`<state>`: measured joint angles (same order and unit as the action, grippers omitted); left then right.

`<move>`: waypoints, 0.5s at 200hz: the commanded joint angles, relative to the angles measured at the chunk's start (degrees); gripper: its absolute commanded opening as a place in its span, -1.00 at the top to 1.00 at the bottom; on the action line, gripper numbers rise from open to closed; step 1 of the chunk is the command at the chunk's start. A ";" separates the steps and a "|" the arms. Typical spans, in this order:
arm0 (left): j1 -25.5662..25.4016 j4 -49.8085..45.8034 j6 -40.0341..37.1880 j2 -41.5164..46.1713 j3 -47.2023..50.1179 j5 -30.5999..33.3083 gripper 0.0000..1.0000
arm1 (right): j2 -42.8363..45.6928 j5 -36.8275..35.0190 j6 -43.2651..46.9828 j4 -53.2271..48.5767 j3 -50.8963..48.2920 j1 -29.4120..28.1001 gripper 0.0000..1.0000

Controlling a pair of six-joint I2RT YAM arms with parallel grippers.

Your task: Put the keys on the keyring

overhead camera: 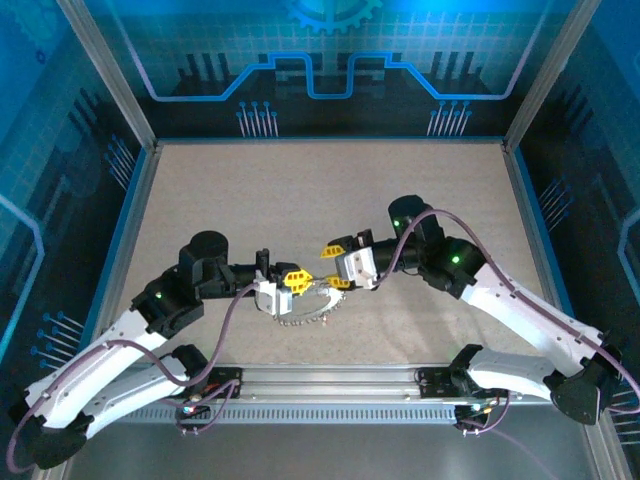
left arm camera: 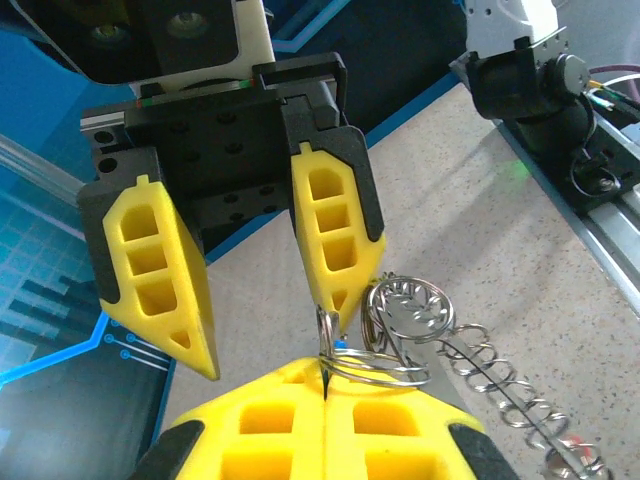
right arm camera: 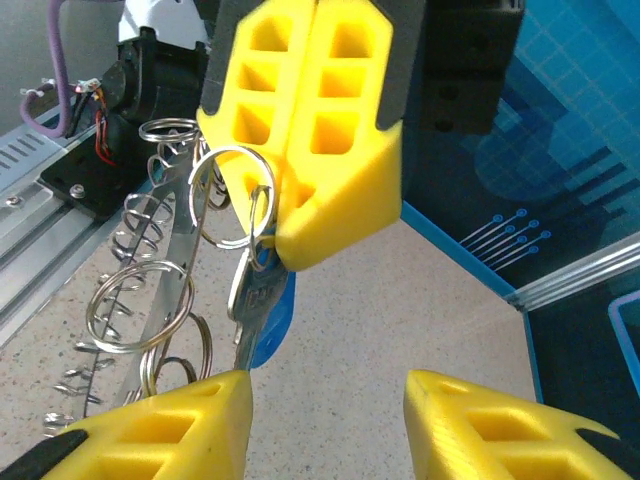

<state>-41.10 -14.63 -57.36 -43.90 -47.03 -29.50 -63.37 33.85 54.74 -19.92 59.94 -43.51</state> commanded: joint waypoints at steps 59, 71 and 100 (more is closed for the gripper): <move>0.15 6.60 -0.07 0.22 0.80 -3.13 1.00 | 1.32 3.22 -5.17 2.96 -5.11 -1.63 -0.03; 0.15 6.58 -0.27 0.25 0.96 -3.03 1.00 | 1.41 3.81 -5.17 3.18 -5.50 -1.63 -0.04; 0.23 6.63 -0.73 0.20 1.29 -2.50 1.00 | 1.00 7.67 -4.73 2.53 -5.98 -0.47 -0.05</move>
<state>-41.10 -14.33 -57.36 -44.14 -45.45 -31.33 -62.50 35.73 50.98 -15.94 55.46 -43.81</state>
